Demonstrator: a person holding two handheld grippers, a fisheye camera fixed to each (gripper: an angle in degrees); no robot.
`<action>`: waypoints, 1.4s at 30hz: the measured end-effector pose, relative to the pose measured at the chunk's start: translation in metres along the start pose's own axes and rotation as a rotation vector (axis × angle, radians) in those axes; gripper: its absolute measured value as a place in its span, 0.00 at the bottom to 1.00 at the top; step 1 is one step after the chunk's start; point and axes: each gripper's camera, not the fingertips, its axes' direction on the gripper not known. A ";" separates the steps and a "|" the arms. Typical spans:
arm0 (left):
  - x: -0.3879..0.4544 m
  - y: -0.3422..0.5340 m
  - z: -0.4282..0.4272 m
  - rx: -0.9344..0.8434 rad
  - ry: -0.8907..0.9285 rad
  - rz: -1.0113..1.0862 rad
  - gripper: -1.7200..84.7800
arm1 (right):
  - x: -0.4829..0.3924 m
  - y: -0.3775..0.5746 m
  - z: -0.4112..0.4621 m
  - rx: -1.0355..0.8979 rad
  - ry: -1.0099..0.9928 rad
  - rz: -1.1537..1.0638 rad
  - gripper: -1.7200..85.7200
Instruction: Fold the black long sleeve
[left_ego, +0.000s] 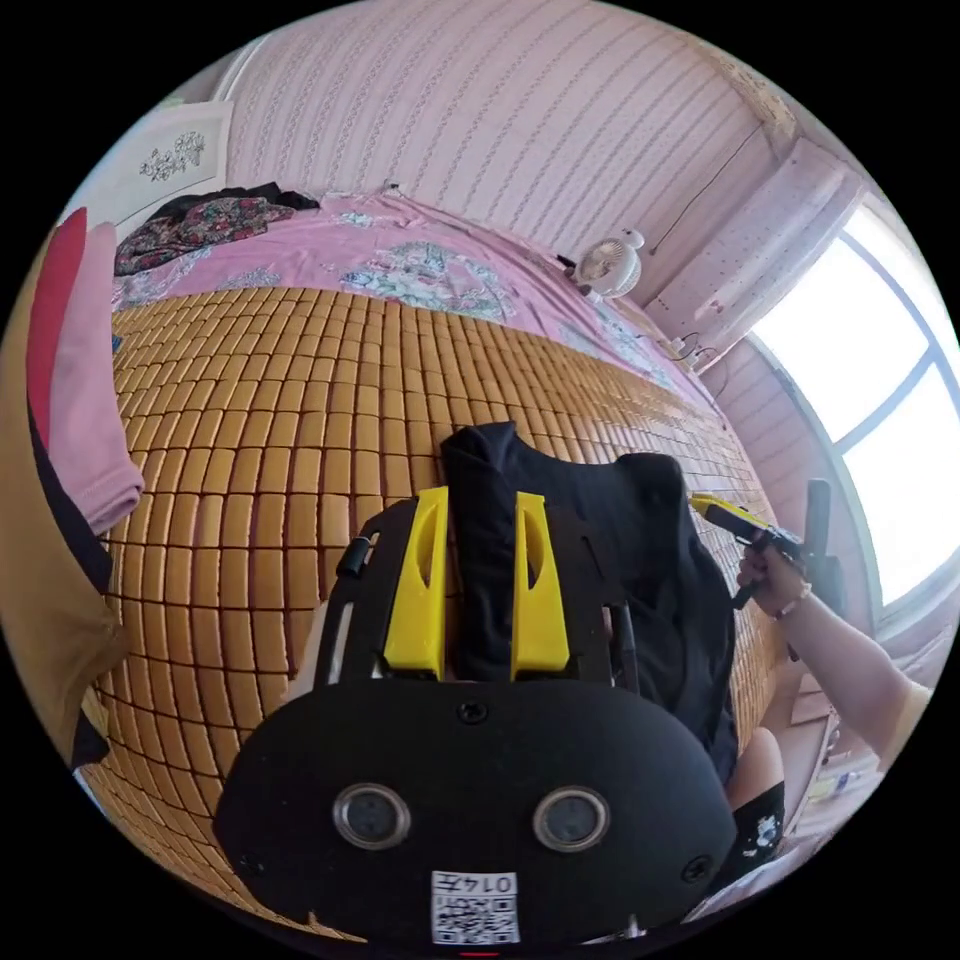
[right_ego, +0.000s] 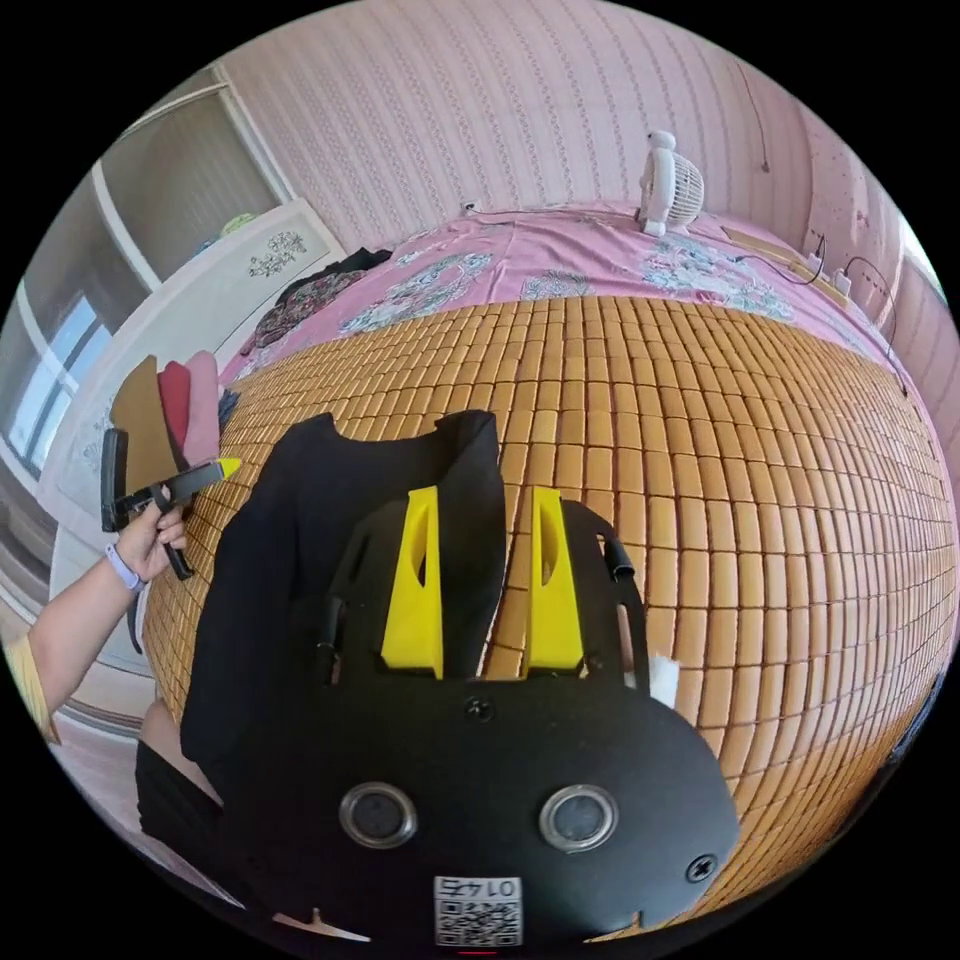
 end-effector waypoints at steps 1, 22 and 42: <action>-0.003 -0.007 0.017 -0.074 -0.041 -0.016 0.14 | 0.002 -0.007 0.005 -0.001 -0.018 0.025 0.15; 0.018 0.191 -0.184 0.070 0.313 0.262 0.01 | -0.056 0.093 -0.176 0.098 -0.500 -0.276 0.07; 0.218 0.318 -0.056 -0.230 0.065 0.601 0.01 | -0.224 0.021 -0.028 -0.337 -0.057 -0.560 0.03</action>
